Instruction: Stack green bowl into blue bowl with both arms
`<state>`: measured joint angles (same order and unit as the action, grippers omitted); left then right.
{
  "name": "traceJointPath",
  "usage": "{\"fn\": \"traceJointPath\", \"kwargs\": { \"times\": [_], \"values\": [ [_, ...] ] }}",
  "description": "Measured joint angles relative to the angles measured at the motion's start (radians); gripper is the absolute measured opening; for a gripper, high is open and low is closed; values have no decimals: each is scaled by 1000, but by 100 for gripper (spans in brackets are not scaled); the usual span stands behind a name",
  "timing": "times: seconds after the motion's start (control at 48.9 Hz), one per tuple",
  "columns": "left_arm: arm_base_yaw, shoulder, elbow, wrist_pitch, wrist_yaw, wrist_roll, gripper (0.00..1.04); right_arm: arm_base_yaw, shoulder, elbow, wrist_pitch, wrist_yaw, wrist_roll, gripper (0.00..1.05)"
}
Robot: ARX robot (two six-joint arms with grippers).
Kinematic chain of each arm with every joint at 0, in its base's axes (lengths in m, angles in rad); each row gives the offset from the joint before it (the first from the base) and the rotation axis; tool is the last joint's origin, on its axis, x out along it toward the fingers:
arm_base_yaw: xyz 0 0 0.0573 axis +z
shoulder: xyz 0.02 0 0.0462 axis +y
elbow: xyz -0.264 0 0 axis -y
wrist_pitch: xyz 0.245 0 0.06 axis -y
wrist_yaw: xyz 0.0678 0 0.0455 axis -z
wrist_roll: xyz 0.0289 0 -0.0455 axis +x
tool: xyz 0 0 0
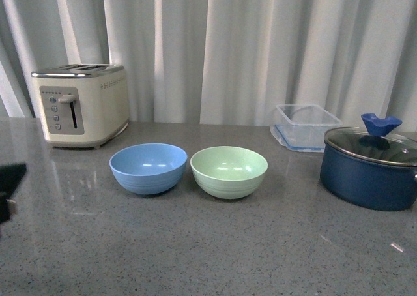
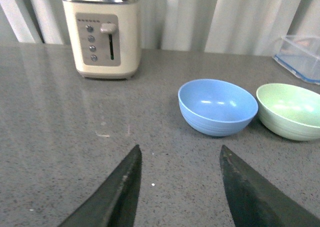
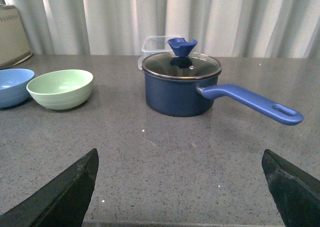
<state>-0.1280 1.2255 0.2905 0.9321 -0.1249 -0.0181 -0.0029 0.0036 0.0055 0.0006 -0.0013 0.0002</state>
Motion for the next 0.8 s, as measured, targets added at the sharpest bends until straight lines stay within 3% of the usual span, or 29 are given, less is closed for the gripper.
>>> {"fn": "traceJointPath", "kwargs": {
  "times": [0.204,0.347,0.552,0.797],
  "values": [
    [43,-164,-133,-42,45,8,3,0,0,0,0,0,0,95],
    [106,-263,-177,-94,119,13,4,0,0,0,0,0,0,95],
    [125,-325,-244,-83,122,13,4,0,0,0,0,0,0,95],
    [126,-539,-268,-266,122,13,4,0,0,0,0,0,0,95]
  ]
}}
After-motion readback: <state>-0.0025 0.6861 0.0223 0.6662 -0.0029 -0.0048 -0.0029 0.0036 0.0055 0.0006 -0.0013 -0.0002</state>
